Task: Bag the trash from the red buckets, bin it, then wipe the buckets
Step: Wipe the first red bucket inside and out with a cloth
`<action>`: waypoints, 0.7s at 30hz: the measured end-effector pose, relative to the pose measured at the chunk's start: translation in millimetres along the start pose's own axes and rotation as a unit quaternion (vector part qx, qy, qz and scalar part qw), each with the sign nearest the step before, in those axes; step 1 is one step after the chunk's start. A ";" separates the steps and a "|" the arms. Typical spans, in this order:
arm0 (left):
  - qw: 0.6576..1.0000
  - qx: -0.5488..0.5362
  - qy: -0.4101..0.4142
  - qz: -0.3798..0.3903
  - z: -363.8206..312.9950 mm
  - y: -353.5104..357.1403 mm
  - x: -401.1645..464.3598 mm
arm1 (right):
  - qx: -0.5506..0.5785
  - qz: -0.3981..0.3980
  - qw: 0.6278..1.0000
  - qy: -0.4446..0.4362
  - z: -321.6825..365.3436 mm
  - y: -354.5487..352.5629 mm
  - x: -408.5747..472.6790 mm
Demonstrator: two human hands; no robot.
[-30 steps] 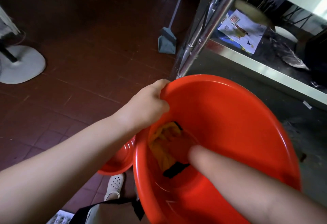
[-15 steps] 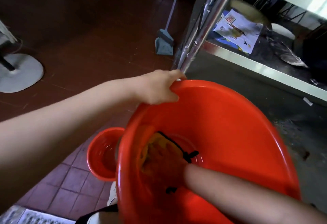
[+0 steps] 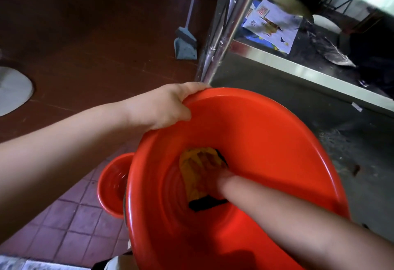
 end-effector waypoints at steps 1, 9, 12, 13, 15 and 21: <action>1.000 -0.011 -0.006 -0.015 2.4 -1.3 -4.5 | 0.058 -0.018 0.997 0.043 -8.7 -4.4 -2.3; 0.996 -0.020 -0.028 -0.078 8.1 0.4 -19.0 | 0.229 0.139 0.905 0.332 -54.6 78.8 -23.6; 0.998 0.001 -0.027 -0.052 2.0 6.1 -16.0 | 0.222 0.094 0.919 0.311 -48.0 68.4 -17.9; 0.998 0.008 -0.026 -0.049 0.6 6.8 -15.1 | 0.211 0.067 0.933 0.284 -42.7 61.5 -12.1; 0.998 0.009 -0.031 -0.052 1.0 6.8 -14.4 | 0.178 -0.008 0.961 0.210 -30.2 37.9 -1.2; 0.996 0.043 -0.047 -0.068 0.8 3.7 -13.0 | -0.027 -0.062 0.997 -0.039 44.9 -2.7 -8.8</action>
Point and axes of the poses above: each hand's wrist, its own x-axis towards the middle knuckle, its own y-axis out of the palm, z = x × y, the point moved 10 cm from there along x, towards the middle knuckle, and after that the axes turned 7 degrees about y, right-handed, at the moved point
